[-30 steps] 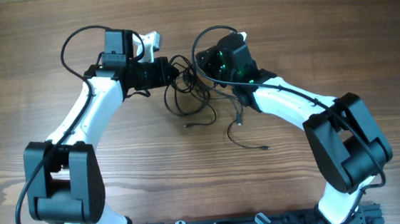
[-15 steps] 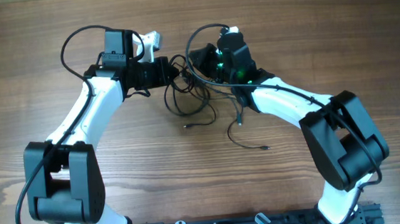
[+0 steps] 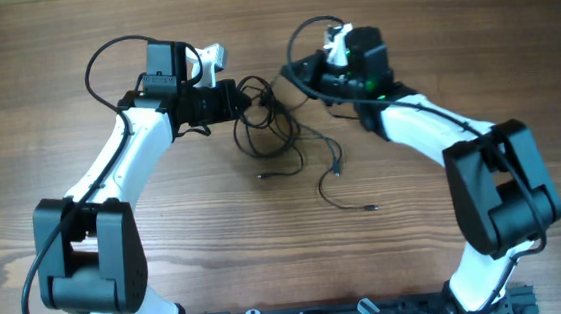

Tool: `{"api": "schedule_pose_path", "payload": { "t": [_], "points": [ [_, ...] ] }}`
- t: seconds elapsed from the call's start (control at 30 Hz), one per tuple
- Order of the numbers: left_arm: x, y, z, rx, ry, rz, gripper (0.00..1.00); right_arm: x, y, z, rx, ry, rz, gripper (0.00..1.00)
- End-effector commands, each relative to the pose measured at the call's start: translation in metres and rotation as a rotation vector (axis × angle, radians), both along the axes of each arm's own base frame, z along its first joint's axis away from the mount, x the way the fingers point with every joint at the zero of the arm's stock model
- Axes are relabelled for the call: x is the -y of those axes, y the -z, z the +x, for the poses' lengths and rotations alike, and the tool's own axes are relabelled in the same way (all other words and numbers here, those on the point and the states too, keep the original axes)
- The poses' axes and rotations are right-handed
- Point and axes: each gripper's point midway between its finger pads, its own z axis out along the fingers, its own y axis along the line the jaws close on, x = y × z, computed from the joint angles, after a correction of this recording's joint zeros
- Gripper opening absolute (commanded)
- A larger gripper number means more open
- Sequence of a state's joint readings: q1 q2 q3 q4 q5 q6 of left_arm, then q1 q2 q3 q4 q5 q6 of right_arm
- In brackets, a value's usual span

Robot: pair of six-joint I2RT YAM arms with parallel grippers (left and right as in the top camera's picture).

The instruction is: Untangle cables

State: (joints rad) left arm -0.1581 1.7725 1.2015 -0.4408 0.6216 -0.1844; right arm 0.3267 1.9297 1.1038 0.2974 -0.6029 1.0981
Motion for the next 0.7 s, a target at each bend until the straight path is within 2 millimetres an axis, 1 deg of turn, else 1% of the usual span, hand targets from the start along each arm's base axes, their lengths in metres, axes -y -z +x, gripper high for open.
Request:
{"api": "schedule_pose_path", "payload": {
  "t": [0.0,0.07,0.1,0.2,0.3,0.47,0.57,0.63,0.67],
  "points": [
    [0.001,-0.009,-0.001,0.032,0.01,0.003,0.04,0.014,-0.014,-0.009,-0.017,-0.079,0.056,0.04],
    [0.001,-0.009,-0.001,0.033,0.01,0.003,0.05,0.021,-0.02,-0.011,-0.026,-0.115,0.096,0.04],
    [0.001,-0.009,-0.001,0.033,0.01,0.003,0.04,0.027,-0.023,-0.012,-0.034,-0.132,0.123,0.04],
    [0.001,-0.009,-0.001,0.033,0.01,0.003,0.04,0.041,-0.025,-0.01,-0.035,-0.13,0.141,0.04],
    [0.0,-0.008,0.0,0.034,0.006,0.009,0.05,0.056,-0.023,-0.007,-0.033,-0.12,0.138,0.04],
    [-0.002,-0.007,0.001,0.035,-0.003,0.022,0.04,0.074,-0.015,-0.005,-0.028,-0.108,0.104,0.04],
    [-0.009,-0.003,0.004,0.042,-0.028,0.062,0.04,0.08,-0.012,-0.005,-0.051,-0.092,0.104,0.04],
    [-0.017,0.001,0.009,0.047,-0.063,0.111,0.04,0.081,-0.012,-0.005,-0.05,-0.09,0.103,0.04],
    [-0.025,0.005,0.012,0.037,-0.114,0.144,0.04,0.081,-0.011,-0.005,-0.05,-0.088,0.1,0.04]
  ]
}}
